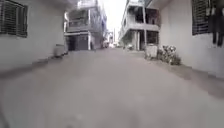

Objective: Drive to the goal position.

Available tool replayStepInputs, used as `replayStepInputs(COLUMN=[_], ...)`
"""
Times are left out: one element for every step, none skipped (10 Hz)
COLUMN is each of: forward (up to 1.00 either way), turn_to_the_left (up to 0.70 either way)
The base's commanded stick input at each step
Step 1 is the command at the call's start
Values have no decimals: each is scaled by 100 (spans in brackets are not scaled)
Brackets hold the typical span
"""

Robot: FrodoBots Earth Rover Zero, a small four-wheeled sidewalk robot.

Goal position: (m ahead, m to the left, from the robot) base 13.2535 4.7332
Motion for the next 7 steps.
replayStepInputs(forward=[100, 100, 100, 100, 100, 100, 100], turn_to_the_left=[0, 0, 0, 0, 0, 0, 0])
